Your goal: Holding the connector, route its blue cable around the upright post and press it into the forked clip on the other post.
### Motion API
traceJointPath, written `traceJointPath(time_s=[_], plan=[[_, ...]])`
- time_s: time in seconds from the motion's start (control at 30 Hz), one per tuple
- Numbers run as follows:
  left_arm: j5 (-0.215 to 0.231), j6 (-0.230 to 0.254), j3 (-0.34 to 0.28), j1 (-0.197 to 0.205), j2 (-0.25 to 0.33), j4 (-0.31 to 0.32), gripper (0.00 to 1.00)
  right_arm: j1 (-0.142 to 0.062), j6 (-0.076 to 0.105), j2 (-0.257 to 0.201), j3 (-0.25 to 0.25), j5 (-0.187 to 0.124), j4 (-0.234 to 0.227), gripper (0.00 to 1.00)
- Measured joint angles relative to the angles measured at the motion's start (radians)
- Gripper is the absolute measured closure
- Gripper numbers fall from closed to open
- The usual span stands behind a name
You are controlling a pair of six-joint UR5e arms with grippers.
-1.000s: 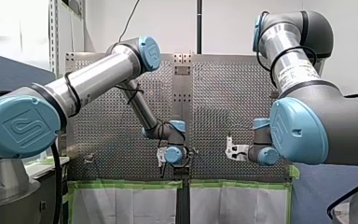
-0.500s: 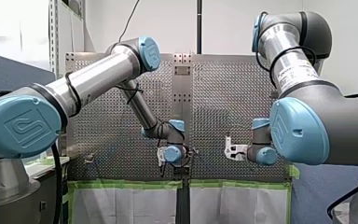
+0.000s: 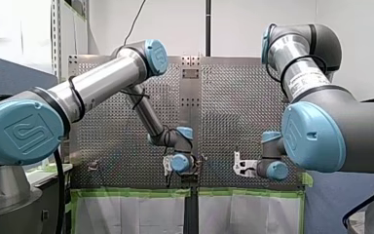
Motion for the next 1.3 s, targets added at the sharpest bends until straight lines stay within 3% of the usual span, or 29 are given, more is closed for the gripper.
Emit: traceJointPath(time_s=[0.47, 0.83, 1.3], plan=[[0.004, 0.003, 0.044, 0.009, -0.018, -0.016, 1.0, -0.007, 0.001, 0.004, -0.022, 0.0, 0.017, 1.0], [0.009, 0.003, 0.094, 0.018, -0.018, -0.051, 1.0, -0.017, 0.003, 0.004, -0.085, 0.001, 0.063, 1.0], [0.013, 0.008, 0.104, 0.023, -0.018, -0.069, 1.0, -0.023, -0.001, 0.005, -0.105, 0.001, 0.072, 1.0]])
